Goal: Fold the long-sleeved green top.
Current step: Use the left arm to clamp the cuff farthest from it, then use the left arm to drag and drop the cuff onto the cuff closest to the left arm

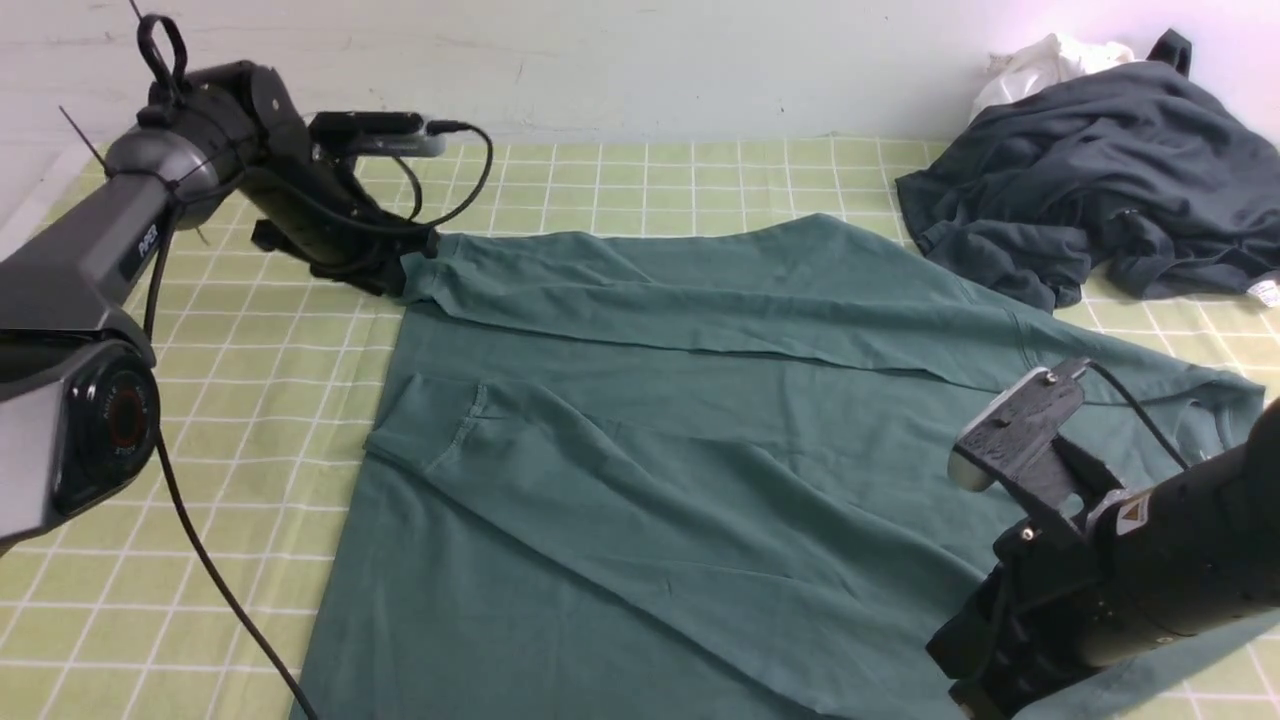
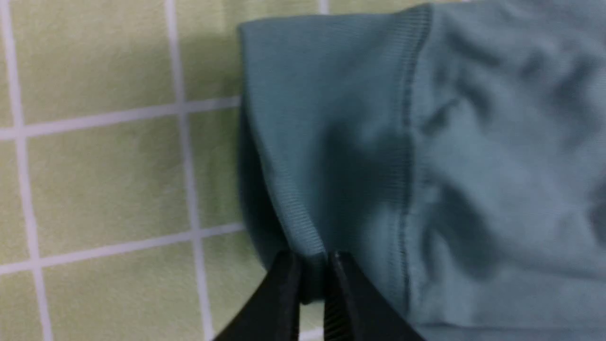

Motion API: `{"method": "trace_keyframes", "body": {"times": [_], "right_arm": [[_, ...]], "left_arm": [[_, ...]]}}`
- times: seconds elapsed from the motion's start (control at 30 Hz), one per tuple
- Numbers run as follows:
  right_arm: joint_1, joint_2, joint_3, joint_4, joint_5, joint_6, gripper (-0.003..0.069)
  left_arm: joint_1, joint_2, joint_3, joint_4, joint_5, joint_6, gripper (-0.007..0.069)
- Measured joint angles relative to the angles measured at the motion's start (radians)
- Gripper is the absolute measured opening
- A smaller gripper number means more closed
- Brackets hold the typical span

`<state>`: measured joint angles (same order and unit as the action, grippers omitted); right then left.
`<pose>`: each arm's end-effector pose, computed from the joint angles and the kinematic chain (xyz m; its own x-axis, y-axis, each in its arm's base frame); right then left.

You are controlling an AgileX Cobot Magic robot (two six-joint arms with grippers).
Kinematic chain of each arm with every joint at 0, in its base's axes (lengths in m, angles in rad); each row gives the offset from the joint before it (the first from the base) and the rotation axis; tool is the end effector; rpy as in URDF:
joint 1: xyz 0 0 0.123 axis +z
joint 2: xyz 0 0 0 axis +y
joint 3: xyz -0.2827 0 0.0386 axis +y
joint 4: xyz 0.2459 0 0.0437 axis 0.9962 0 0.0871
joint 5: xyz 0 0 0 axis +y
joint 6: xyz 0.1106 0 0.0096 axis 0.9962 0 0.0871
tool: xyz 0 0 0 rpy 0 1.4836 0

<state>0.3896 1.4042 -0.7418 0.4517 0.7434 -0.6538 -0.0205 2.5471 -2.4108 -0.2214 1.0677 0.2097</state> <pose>0.2130 0.1229 0.1902 -0.7042 -0.6049 -0.3717 -0.6934 0.6986 0.1766 0.5536 -0.0327 0.1618 -0.8785 0.1176 -0.4631 0.1964 0.9724 -0.1257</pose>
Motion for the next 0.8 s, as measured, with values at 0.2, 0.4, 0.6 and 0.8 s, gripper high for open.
{"method": "trace_keyframes", "body": {"times": [0.2, 0.4, 0.6, 0.8], "right_arm": [[0.000, 0.001, 0.000, 0.000, 0.017, 0.000, -0.0010], [0.000, -0.027, -0.015, -0.001, 0.086, 0.000, -0.0010], [0.000, -0.093, -0.026, -0.002, 0.113, 0.000, -0.0010], [0.000, -0.110, -0.026, 0.032, 0.116, 0.000, -0.0010]], "left_arm": [[-0.035, -0.112, -0.083, -0.002, 0.157, 0.030, 0.0008], [-0.068, -0.388, 0.143, 0.022, 0.162, -0.003, 0.0006], [-0.084, -0.657, 0.621, 0.042, 0.164, -0.031, 0.0006], [-0.111, -0.723, 0.990, 0.056, 0.082, -0.021, 0.0015]]}}
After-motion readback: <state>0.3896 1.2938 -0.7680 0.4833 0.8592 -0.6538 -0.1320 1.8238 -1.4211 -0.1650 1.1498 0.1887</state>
